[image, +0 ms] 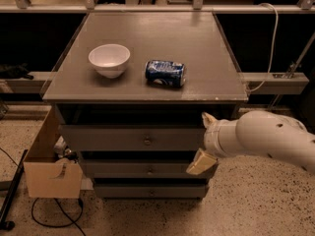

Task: Open top drawer

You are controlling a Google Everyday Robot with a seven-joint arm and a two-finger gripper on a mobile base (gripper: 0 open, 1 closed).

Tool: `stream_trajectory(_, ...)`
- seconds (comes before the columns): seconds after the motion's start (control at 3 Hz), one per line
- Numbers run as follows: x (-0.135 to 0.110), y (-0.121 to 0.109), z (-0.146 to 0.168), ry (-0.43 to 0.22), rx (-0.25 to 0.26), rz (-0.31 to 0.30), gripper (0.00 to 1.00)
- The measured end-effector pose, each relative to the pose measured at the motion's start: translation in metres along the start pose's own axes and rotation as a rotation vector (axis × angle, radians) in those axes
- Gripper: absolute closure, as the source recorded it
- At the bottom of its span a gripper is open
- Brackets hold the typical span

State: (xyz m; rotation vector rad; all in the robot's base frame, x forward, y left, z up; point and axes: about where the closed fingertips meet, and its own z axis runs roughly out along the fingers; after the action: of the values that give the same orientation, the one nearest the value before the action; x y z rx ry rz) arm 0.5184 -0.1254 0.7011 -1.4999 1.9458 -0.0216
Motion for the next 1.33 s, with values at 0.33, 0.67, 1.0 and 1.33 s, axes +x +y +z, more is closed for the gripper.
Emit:
stream_trajectory(0.33, 0.000, 0.000, 0.000, 0.000, 0.000, 0.000, 0.00)
stream_trajectory(0.67, -0.006, -0.005, 0.009, 0.002, -0.002, -0.019, 0.00)
stream_trajectory(1.0, -0.012, -0.009, 0.037, 0.009, -0.022, -0.042, 0.00)
stream_trajectory(1.33, -0.009, -0.012, 0.045, 0.002, -0.019, -0.039, 0.00)
